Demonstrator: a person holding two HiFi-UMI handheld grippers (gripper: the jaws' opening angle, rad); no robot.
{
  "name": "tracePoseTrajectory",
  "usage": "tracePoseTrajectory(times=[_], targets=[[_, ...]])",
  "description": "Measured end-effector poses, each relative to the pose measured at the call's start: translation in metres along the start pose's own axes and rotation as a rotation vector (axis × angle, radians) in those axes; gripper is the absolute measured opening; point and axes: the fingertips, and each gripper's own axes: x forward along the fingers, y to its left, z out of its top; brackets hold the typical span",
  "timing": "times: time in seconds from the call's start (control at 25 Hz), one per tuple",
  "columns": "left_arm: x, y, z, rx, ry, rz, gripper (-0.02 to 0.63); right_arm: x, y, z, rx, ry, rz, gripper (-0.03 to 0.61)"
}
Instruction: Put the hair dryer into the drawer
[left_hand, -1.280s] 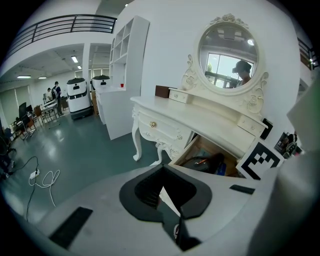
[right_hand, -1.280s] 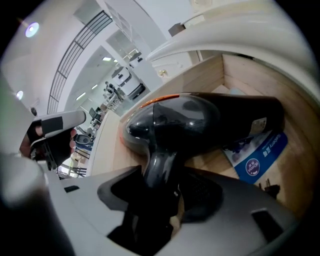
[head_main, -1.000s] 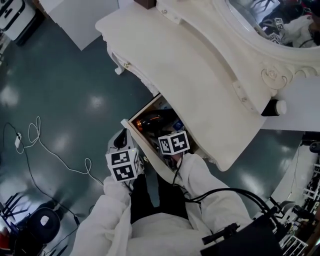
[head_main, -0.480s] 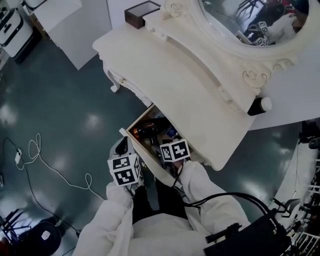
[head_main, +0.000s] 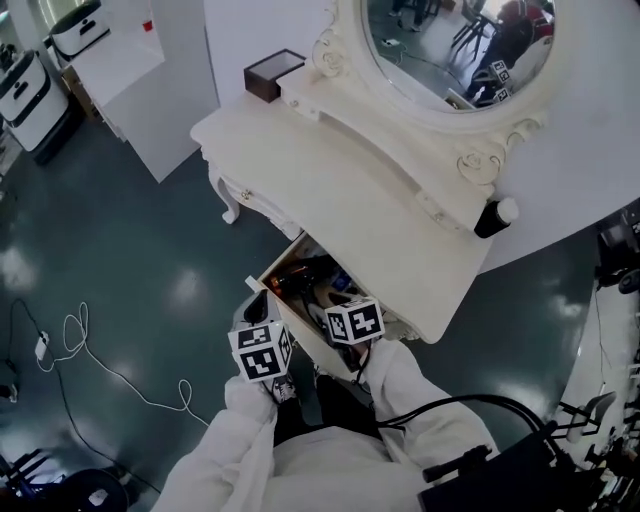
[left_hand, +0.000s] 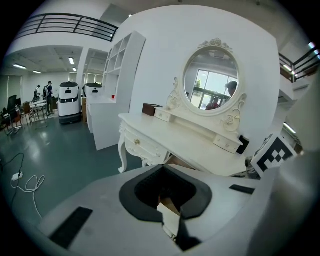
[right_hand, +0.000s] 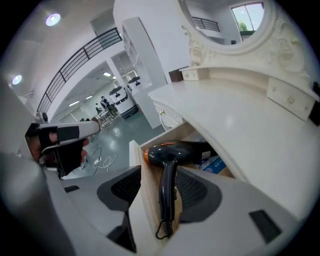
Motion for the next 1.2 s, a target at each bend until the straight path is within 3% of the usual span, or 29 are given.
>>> tracePoseTrajectory(times=[0.2, 0.44, 0.68, 1.2], targets=[[-0.012, -0.010, 0.004, 0.023, -0.015, -0.038, -0.005, -0.028, 0.008, 0.016, 0.004, -0.082, -0.028, 0.272], [-0.022, -0.030, 0.010, 0.080, -0.030, -0.105, -0.005, -0.059, 0.008, 0.020, 0.054, -0.180, -0.081, 0.208], [-0.038, -0.038, 0.013, 0.134, -0.045, -0.153, -0.005, -0.090, 0.000, 0.020, 0.134, -0.296, -0.181, 0.078], [-0.059, -0.033, -0.011, 0.096, -0.027, -0.195, -0.005, -0.154, -0.005, -0.003, 0.273, -0.464, -0.277, 0.061]])
